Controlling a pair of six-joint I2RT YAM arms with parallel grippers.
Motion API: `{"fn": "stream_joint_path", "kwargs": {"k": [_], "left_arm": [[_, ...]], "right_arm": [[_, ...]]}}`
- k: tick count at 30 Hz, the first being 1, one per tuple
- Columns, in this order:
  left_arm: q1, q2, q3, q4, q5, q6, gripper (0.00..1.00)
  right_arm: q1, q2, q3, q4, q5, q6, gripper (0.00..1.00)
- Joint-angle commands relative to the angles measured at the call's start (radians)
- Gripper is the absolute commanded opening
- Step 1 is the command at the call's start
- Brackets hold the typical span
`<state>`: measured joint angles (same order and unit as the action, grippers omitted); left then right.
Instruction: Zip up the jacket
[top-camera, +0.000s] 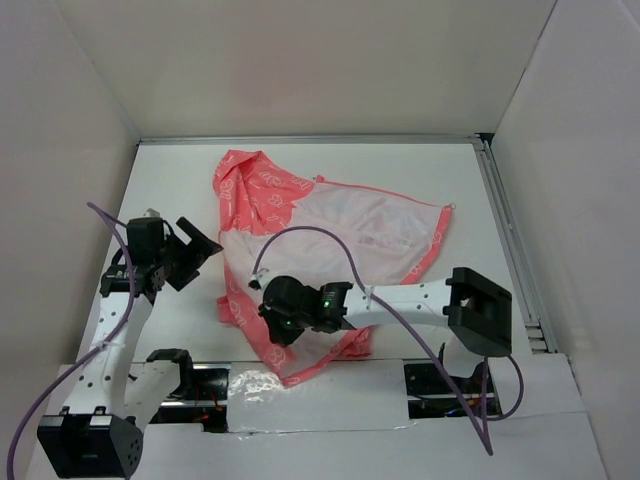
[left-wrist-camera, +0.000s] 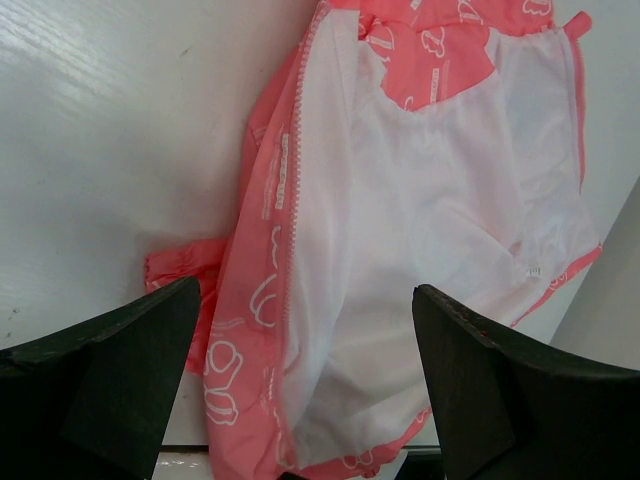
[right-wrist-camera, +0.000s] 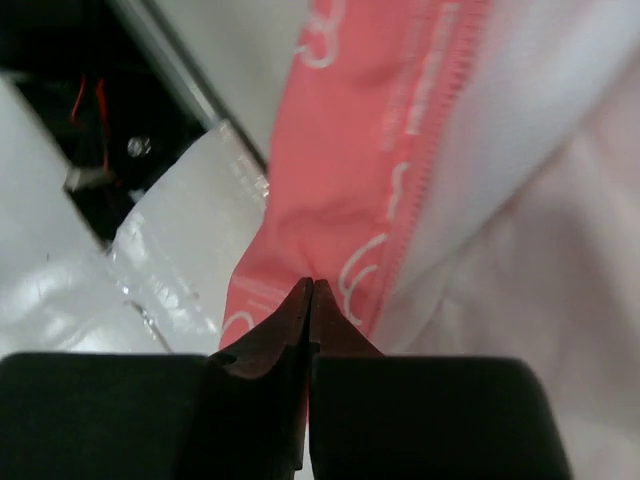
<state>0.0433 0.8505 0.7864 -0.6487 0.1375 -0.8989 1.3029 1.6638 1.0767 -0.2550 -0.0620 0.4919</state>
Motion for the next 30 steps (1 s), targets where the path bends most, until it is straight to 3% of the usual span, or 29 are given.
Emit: {"fn": "stream_joint_path", "kwargs": {"k": [1,4,6,8,11,12,13,14,15,17,24,25,26,28,29,30], "left_arm": [[-0.005,0.010,0.036,0.001,-0.007,-0.017,0.99],[-0.005,0.016,0.036,0.007,-0.007,-0.017,0.99],[-0.006,0.013,0.031,0.020,0.008,-0.009,0.99],[-0.005,0.013,0.033,0.015,0.005,-0.009,0.99],[-0.005,0.013,0.042,0.003,0.002,-0.012,0.99],[-0.005,0.009,0.040,0.003,0.005,-0.014,0.99],[-0.006,0.001,0.034,0.007,0.013,-0.012,0.99],[-0.006,-0.005,0.034,0.011,0.017,-0.012,0.99],[-0.006,-0.008,0.030,0.008,0.017,-0.015,0.99],[-0.006,-0.022,0.028,0.001,0.017,-0.018,0.99],[-0.023,-0.056,0.019,-0.022,0.008,-0.032,0.99],[-0.032,-0.060,0.017,-0.023,0.002,-0.037,0.99],[-0.034,-0.065,0.016,-0.022,0.001,-0.040,0.99],[-0.034,-0.068,0.014,-0.017,-0.003,-0.037,0.99],[-0.034,-0.067,0.011,-0.012,-0.004,-0.037,0.99],[-0.063,-0.067,0.007,-0.011,-0.004,-0.035,0.99]], "right_arm": [[-0.043,-0.151,0.020,-0.030,0.148,0.043,0.00],[-0.094,-0.296,-0.040,-0.020,0.218,0.057,0.00],[-0.131,-0.370,-0.116,0.013,0.188,0.053,0.00],[-0.132,-0.384,-0.127,-0.010,0.165,0.042,0.00],[-0.088,-0.400,-0.149,-0.074,0.289,0.077,0.00],[-0.093,-0.400,-0.158,-0.079,0.257,0.068,0.09],[-0.091,-0.379,-0.152,-0.078,0.160,0.022,0.74],[-0.076,-0.378,-0.152,-0.072,0.151,0.019,0.74],[-0.056,-0.339,-0.134,-0.064,0.143,0.013,0.99],[-0.010,-0.279,-0.095,-0.069,0.149,-0.016,1.00],[0.055,0.003,0.037,-0.059,0.123,-0.020,0.99],[0.055,0.016,0.042,-0.069,0.140,-0.003,0.92],[0.053,0.010,0.043,-0.072,0.151,0.007,0.61],[0.049,-0.036,0.019,-0.064,0.247,0.071,0.29],[0.047,-0.117,0.005,-0.059,0.278,0.085,0.00],[0.047,-0.159,-0.029,-0.056,0.316,0.109,0.00]]}}
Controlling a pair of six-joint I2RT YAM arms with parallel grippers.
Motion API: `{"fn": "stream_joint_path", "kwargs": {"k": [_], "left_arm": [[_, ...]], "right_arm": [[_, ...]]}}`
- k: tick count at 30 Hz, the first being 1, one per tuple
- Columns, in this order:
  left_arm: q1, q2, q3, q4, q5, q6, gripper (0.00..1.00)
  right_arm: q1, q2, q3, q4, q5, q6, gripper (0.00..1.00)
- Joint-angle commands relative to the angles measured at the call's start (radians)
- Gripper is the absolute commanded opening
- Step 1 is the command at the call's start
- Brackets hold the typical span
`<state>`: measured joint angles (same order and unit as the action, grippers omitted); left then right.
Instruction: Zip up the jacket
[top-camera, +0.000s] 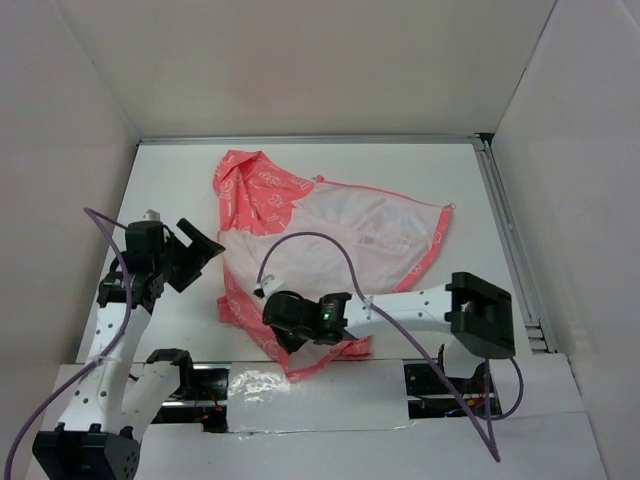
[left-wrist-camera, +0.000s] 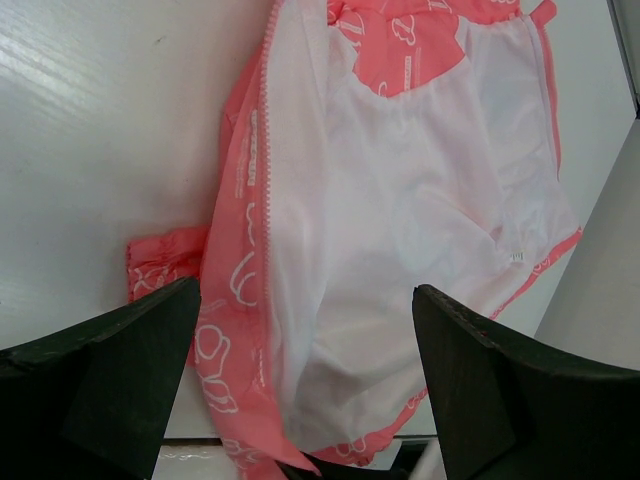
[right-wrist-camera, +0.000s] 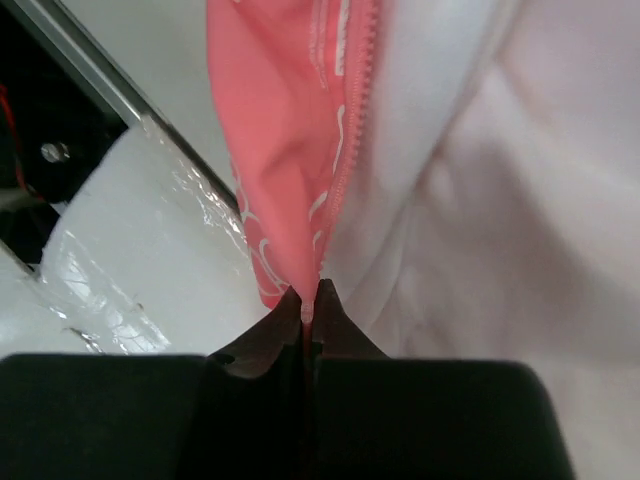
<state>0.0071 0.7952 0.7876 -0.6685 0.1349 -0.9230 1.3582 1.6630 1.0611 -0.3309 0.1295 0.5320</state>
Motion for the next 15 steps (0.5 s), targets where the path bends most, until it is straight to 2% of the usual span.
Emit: {"fn": "stream_joint_path", "kwargs": {"k": [1,4,10,11,13,15], "left_arm": [[-0.027,-0.002,0.004,0.015,-0.001,-0.010,0.99],[-0.029,0.022,0.002,0.030,0.008,-0.002,0.99],[-0.035,0.076,-0.005,0.058,0.022,0.010,0.99],[-0.038,0.082,-0.004,0.069,0.029,0.012,0.99],[-0.047,0.101,-0.004,0.087,0.041,0.021,0.99],[-0.061,0.124,-0.001,0.108,0.049,0.024,0.99]], "right_arm": [[-0.016,-0.202,-0.030,0.026,0.165,0.069,0.00],[-0.065,-0.345,-0.076,0.001,0.174,0.103,0.00],[-0.365,-0.541,-0.239,-0.106,0.127,0.299,0.01],[-0.445,-0.589,-0.292,-0.131,0.163,0.366,0.04],[-0.523,-0.626,-0.341,-0.204,0.189,0.401,0.12],[-0.632,-0.648,-0.389,-0.278,0.216,0.454,0.29]]}}
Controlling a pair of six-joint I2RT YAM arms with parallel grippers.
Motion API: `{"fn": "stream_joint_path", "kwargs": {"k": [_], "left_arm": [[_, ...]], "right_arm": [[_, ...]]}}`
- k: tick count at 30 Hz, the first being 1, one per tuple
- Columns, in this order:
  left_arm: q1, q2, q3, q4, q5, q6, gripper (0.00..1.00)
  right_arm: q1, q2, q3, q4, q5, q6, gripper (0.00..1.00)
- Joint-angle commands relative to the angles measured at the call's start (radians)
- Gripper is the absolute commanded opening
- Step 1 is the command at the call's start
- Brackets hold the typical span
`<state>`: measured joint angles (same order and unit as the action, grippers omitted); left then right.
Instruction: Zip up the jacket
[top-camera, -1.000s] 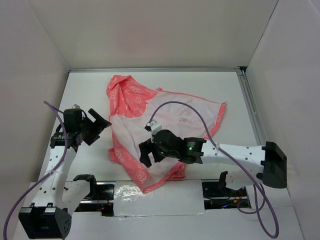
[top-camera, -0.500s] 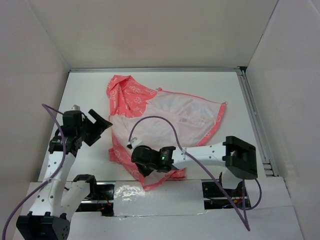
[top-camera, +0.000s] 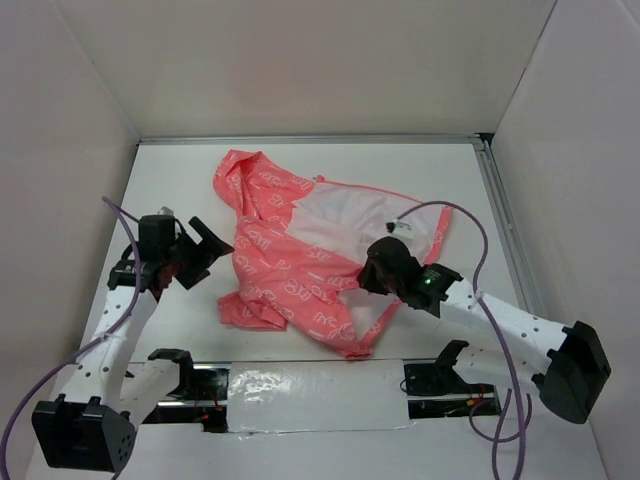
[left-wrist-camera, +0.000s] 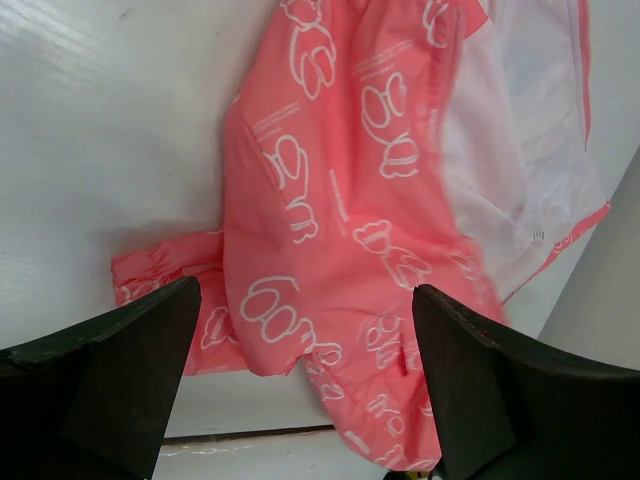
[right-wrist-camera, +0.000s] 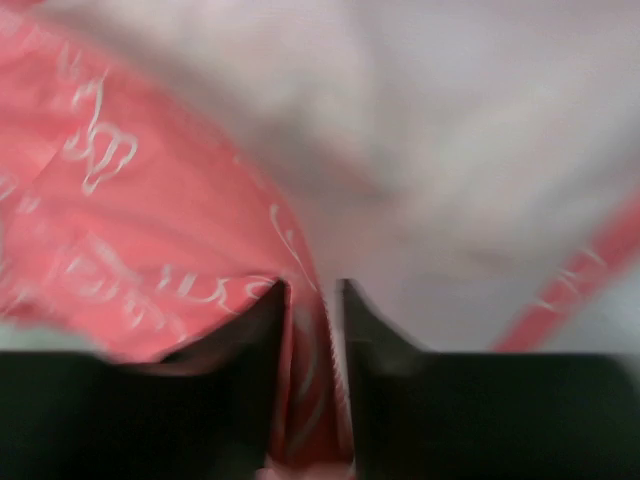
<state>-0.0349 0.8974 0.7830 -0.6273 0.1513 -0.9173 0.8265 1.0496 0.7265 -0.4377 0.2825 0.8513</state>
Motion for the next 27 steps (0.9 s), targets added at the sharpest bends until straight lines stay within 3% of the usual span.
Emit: {"fn": "stream_joint_path", "kwargs": {"k": [1,3,4,6,11,17,20,27], "left_arm": [[-0.025,0.032,0.004,0.074,0.033,0.021,0.99],[-0.048,0.067,0.013,0.083,0.033,0.023,0.99],[-0.056,0.080,0.024,0.084,0.033,0.028,0.99],[-0.095,0.112,0.036,0.081,0.031,0.025,0.99],[-0.236,0.187,0.010,0.133,0.057,0.037,0.99],[-0.347,0.363,-0.022,0.239,0.099,0.051,0.99],[-0.336,0.486,-0.001,0.256,0.091,0.060,0.99],[-0.266,0.805,0.231,0.190,0.001,0.093,0.99]], "right_arm": [[-0.128,-0.037,-0.070,-0.193,0.085,0.150,0.44],[-0.223,-0.027,-0.084,-0.208,0.110,0.144,0.58],[-0.237,-0.008,-0.066,-0.208,0.103,0.122,0.76],[-0.218,0.010,-0.038,-0.220,0.118,0.080,0.98],[-0.171,0.001,0.036,-0.197,0.138,0.032,1.00],[-0.161,0.100,0.033,0.006,-0.018,-0.084,1.00],[-0.147,0.171,0.033,0.083,-0.063,-0.113,1.00],[-0.119,0.385,0.076,0.126,-0.115,-0.132,0.99]]}}
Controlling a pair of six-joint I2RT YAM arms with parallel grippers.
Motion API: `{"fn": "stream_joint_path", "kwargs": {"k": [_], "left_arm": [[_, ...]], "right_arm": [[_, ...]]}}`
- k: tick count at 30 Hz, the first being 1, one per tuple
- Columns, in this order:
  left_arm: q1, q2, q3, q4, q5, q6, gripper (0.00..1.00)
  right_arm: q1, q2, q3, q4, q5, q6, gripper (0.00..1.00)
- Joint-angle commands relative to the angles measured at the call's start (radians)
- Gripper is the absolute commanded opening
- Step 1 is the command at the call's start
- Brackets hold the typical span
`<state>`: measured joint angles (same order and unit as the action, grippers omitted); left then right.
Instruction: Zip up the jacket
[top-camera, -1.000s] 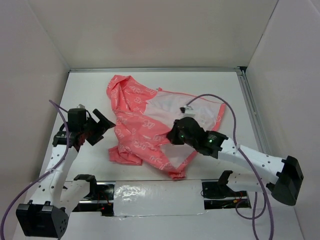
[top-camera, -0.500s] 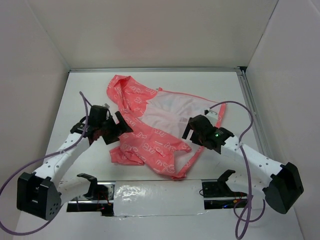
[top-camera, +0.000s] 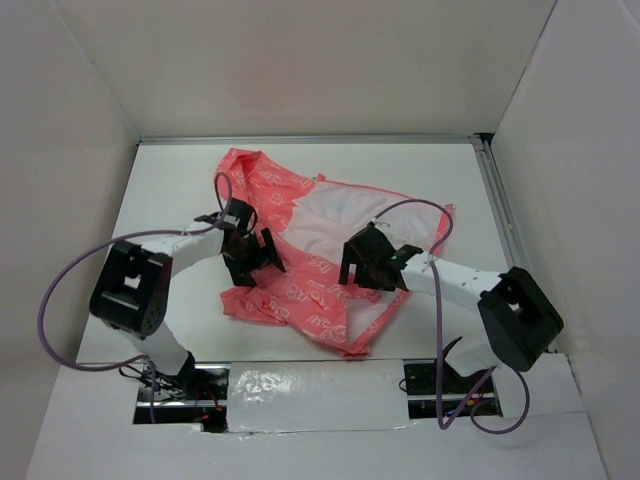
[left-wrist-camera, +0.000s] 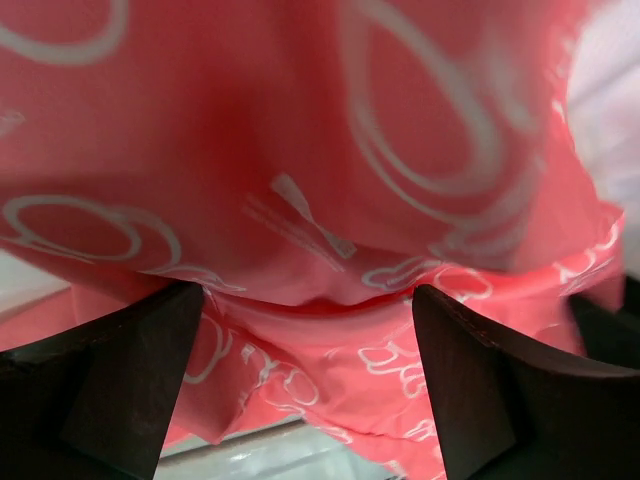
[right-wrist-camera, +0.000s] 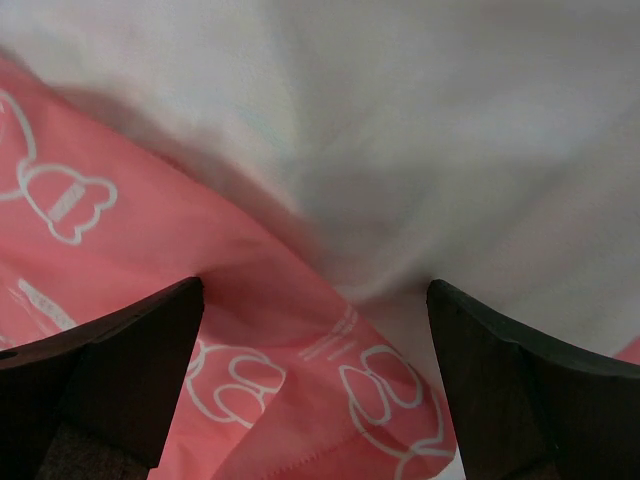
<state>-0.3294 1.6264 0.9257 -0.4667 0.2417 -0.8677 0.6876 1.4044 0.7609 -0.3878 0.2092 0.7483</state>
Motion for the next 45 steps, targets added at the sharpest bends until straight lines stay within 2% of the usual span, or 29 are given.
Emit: {"fn": "stream_joint_path", "kwargs": {"k": [1,5,6,8,9,10,11,13,14,16,17,18,20,22,23,26,27,28,30,32,33,38,42,45], "left_arm": [[0.052,0.152,0.128,0.010,-0.108,0.065,0.99],[0.111,0.340,0.408,-0.030,-0.125,0.111,0.99],[0.122,0.427,0.454,-0.029,-0.125,0.124,0.99],[0.131,0.528,0.663,-0.103,-0.140,0.141,0.99],[0.133,0.640,0.741,-0.142,-0.143,0.163,0.99],[0.132,0.688,0.900,-0.176,-0.153,0.168,0.99],[0.133,0.737,0.979,-0.267,-0.159,0.165,0.99],[0.136,0.811,1.114,-0.340,-0.156,0.164,0.99],[0.139,0.807,1.113,-0.333,-0.147,0.165,0.99],[0.145,0.704,0.991,-0.273,-0.125,0.168,0.99],[0.154,0.597,0.928,-0.197,-0.086,0.170,0.99],[0.161,0.539,0.807,-0.164,-0.068,0.165,0.99],[0.179,0.378,0.712,-0.103,-0.056,0.159,0.99],[0.190,0.285,0.615,-0.102,-0.070,0.150,0.99],[0.190,0.200,0.589,-0.107,-0.096,0.144,0.99],[0.168,0.031,0.460,-0.110,-0.123,0.128,0.99],[0.159,-0.011,0.374,-0.081,-0.124,0.125,0.99],[0.142,-0.079,0.343,-0.067,-0.119,0.127,0.99],[0.138,-0.141,0.258,-0.040,-0.061,0.124,0.99],[0.110,-0.229,0.176,-0.011,0.003,0.128,0.99],[0.068,-0.281,0.147,0.038,0.017,0.133,0.99],[-0.062,-0.343,0.003,0.117,0.064,0.116,0.99],[-0.187,-0.280,-0.065,0.166,0.077,0.088,0.99],[-0.211,-0.225,-0.094,0.165,0.064,0.069,0.99]], "right_arm": [[0.029,0.050,0.037,0.101,-0.074,-0.029,0.99],[0.108,0.079,-0.009,0.135,-0.148,-0.044,0.97],[0.128,0.080,-0.012,0.132,-0.152,-0.046,0.97],[0.206,0.091,-0.011,0.130,-0.174,-0.055,0.97],[0.237,0.099,-0.008,0.130,-0.175,-0.053,0.96],[0.269,0.103,0.009,0.127,-0.177,-0.062,0.96],[0.330,0.110,0.023,0.119,-0.166,-0.056,0.96],[0.384,0.104,0.050,0.093,-0.124,-0.049,0.97],[0.385,0.091,0.054,0.089,-0.101,-0.038,0.97],[0.372,0.015,0.057,0.073,-0.071,-0.038,0.98],[0.340,-0.019,0.052,0.061,-0.038,-0.032,0.98],[0.314,-0.092,0.048,0.058,-0.033,-0.032,0.99],[0.232,-0.171,0.020,0.055,-0.030,-0.014,0.99],[0.163,-0.290,-0.032,0.044,-0.027,0.031,1.00],[0.067,-0.362,-0.046,0.011,-0.021,0.054,1.00],[-0.072,-0.493,-0.129,-0.064,0.002,0.158,1.00],[-0.176,-0.516,-0.168,-0.084,-0.005,0.183,1.00],[-0.228,-0.541,-0.182,-0.130,-0.008,0.192,1.00],[-0.381,-0.599,-0.225,-0.149,-0.034,0.178,1.00],[-0.474,-0.627,-0.267,-0.129,-0.066,0.157,1.00],[-0.553,-0.624,-0.276,-0.123,-0.086,0.143,1.00],[-0.759,-0.512,-0.288,-0.114,-0.083,0.102,1.00],[-0.877,-0.441,-0.305,-0.004,-0.099,0.086,1.00],[-0.939,-0.358,-0.291,0.033,-0.154,0.066,1.00]]}}
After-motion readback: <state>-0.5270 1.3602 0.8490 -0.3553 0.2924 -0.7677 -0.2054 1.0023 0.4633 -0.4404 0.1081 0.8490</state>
